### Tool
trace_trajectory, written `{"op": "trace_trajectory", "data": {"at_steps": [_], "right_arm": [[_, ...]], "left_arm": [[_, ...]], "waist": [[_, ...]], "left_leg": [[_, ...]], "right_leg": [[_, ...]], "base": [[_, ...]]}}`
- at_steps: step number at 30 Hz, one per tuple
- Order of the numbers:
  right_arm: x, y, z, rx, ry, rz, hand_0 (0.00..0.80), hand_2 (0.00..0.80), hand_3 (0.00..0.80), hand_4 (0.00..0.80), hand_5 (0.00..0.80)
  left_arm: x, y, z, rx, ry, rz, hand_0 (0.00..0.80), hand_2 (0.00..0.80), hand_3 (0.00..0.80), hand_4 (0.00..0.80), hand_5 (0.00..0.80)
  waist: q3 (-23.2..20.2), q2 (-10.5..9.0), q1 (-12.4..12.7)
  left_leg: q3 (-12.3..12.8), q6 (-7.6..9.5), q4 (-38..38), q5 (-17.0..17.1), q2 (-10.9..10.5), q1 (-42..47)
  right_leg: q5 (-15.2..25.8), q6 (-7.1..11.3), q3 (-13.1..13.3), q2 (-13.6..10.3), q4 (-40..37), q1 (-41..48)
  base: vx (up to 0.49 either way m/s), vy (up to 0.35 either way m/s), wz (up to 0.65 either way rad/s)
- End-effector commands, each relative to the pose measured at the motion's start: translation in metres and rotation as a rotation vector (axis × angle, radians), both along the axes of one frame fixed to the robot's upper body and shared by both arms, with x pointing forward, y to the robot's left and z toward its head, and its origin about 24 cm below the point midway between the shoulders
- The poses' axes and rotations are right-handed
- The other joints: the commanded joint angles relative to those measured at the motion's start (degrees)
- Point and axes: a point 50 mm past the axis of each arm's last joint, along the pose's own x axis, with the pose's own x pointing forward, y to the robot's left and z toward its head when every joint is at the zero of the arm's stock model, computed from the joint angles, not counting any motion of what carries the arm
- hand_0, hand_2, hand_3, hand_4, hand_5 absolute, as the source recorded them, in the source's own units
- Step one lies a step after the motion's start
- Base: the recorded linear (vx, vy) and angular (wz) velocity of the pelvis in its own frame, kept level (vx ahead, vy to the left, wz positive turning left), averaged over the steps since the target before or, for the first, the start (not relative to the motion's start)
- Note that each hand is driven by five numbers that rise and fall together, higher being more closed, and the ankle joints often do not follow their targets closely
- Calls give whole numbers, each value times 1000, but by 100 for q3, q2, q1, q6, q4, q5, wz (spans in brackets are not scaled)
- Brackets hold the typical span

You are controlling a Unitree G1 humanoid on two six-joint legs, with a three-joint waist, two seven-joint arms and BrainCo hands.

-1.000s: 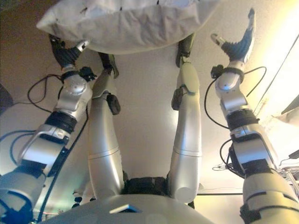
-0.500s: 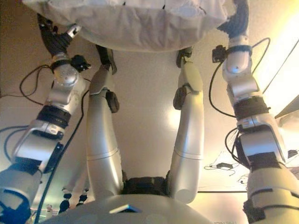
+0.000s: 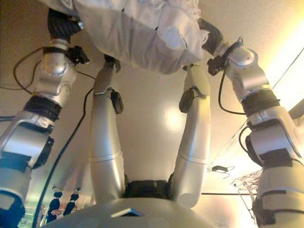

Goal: Pick up the cushion and take it to the sofa

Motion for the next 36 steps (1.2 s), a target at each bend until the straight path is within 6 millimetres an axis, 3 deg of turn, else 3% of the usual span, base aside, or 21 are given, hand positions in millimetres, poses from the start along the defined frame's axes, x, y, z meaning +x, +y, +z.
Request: {"op": "trace_trajectory", "data": {"at_steps": [1, 2, 3, 6, 10, 13, 20, 23, 26, 30, 36], "right_arm": [[-28, 87, 31, 42, -133, 497, 229, 229, 229, 229, 229], [-29, 85, 34, 59, -154, 477, 631, 631, 631, 631, 631], [-29, 83, 38, 84, -175, 450, 800, 800, 800, 800, 800], [-29, 73, 45, 172, -236, 378, 800, 800, 800, 800, 800], [-32, 59, 35, 245, -292, 249, 800, 800, 800, 800, 800], [-34, 49, 20, 269, -314, 141, 800, 800, 800, 800, 800], [-59, 34, -37, 299, -331, -96, 800, 800, 800, 800, 800], [-76, 30, -59, 130, -404, -224, 800, 800, 800, 800, 800], [-92, 19, -70, 131, -404, -296, 800, 800, 800, 800, 800], [-114, 15, -87, 135, -390, -371, 800, 800, 800, 800, 800], [-144, 12, -97, 116, -381, -391, 800, 800, 800, 800, 800]], "left_arm": [[-17, -84, -20, 17, 18, -520, 800, 800, 800, 800, 800], [-19, -83, -21, 8, 17, -537, 800, 800, 800, 800, 800], [-21, -82, -21, -10, 15, -551, 800, 800, 800, 800, 800], [-27, -78, -25, -37, 16, -577, 800, 800, 800, 800, 800], [-38, -79, -44, -80, 44, -580, 800, 800, 800, 800, 800], [-47, -79, -60, -101, 61, -575, 800, 800, 800, 800, 800], [-76, -80, -94, -195, 83, -531, 800, 800, 800, 800, 800], [-92, -73, -106, -252, 98, -469, 800, 800, 800, 800, 800], [-105, -64, -112, -285, 113, -435, 800, 800, 800, 800, 800], [-126, -48, -125, -340, 144, -329, 800, 800, 800, 800, 800], [-157, -27, -132, -341, 141, -155, 800, 800, 800, 800, 800]], "waist": [[-57, 142, 23], [-57, 158, 17], [-57, 179, 13], [-57, 206, 7], [-57, 190, -21], [-57, 166, -52], [-57, 54, -104], [-57, 11, -129], [-57, 44, -116], [-497, 76, -77], [-1363, 36, 41]], "left_leg": [[-144, -91, -191, 196, 84, -225], [-145, -96, -195, 206, 89, -215], [-142, -101, -216, 217, 98, -178], [-143, -103, -342, 248, 125, 28], [-107, -116, -623, 362, 160, 607], [-33, -131, -747, 407, 203, 1085], [428, -116, -1349, 441, 283, 2884], [699, -39, -1593, 332, 235, 4001], [823, 39, -1700, 205, 224, 4909], [945, 132, -2102, 137, 219, 5865], [993, 182, -2920, 134, 238, 7179]], "right_leg": [[19, 605, 269, -193, -91, 92], [43, 609, 280, -197, -120, 104], [61, 605, 295, -190, -171, 141], [98, 611, 291, -209, -362, 368], [191, 612, 232, -211, -746, 992], [271, 607, 191, -226, -989, 1497], [316, 676, -154, -285, -1628, 3265], [268, 688, -363, -298, -1864, 4383], [153, 683, -446, -373, -1933, 5280], [46, 708, -507, -405, -2218, 6248], [20, 693, -760, -282, -2971, 7671]], "base": [[-24, 18, 4], [0, 0, 0], [-25, 32, 1], [-37, 20, -2], [-49, 0, -7], [-38, 8, -8], [-18, 24, -11], [42, 75, -17], [78, 84, -15], [129, 66, 0], [238, 6, 3]]}}
